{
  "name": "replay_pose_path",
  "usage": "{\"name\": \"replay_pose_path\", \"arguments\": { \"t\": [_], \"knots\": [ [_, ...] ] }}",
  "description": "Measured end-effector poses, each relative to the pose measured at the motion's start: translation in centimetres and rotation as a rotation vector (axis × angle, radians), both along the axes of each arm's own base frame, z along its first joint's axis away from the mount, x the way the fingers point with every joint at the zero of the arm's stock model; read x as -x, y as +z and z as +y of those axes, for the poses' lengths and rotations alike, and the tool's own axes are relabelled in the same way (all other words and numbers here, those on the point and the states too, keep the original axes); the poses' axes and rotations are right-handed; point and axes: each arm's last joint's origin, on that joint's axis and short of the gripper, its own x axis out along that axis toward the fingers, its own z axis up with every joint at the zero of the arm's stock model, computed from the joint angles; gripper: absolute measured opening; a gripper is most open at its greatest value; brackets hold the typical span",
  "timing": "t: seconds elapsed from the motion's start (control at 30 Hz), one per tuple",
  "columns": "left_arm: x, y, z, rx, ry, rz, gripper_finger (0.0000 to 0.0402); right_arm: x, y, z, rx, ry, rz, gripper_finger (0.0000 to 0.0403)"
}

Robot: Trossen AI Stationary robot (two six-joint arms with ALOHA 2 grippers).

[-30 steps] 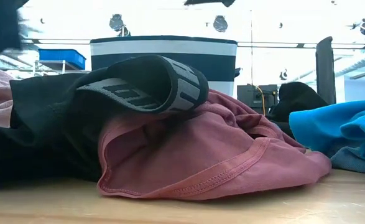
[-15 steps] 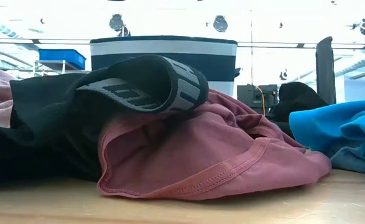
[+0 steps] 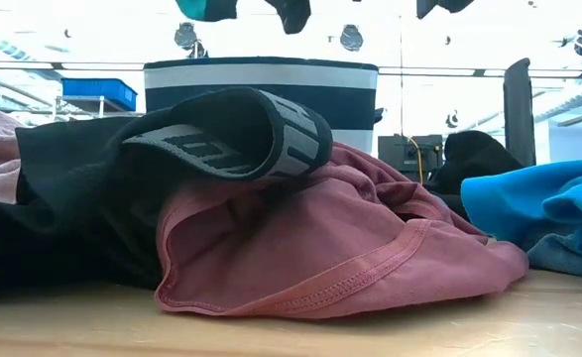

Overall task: Sort clothes
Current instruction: Put the dark blue sock into the blue laundry organizer

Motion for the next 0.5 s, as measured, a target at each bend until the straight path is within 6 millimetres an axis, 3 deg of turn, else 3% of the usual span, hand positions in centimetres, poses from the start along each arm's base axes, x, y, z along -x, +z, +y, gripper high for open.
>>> {"name": "replay_pose_path", "arguments": {
  "t": [0.17, 0.23, 0.4, 0.5],
  "knots": [
    [-0.17, -0.07, 0.35, -0.003, 0.016, 0.006, 0.0002, -0.40, -0.54, -0.12, 0.000, -0.013, 0.000, 0.0194],
    [-0.18, -0.14, 0.39, -0.006, 0.017, 0.013, 0.0001, -0.41, -0.49, -0.12, 0.000, -0.014, -0.003, 0.0161],
    [-0.15, -0.47, 0.47, -0.026, 0.048, 0.042, 0.0015, -0.42, -0.50, -0.14, 0.046, -0.020, -0.011, 0.0024],
    [-0.12, -0.72, 0.51, -0.040, 0.053, 0.065, 0.0041, -0.42, -0.51, -0.23, 0.053, -0.053, -0.008, 0.0011]
  ]
}}
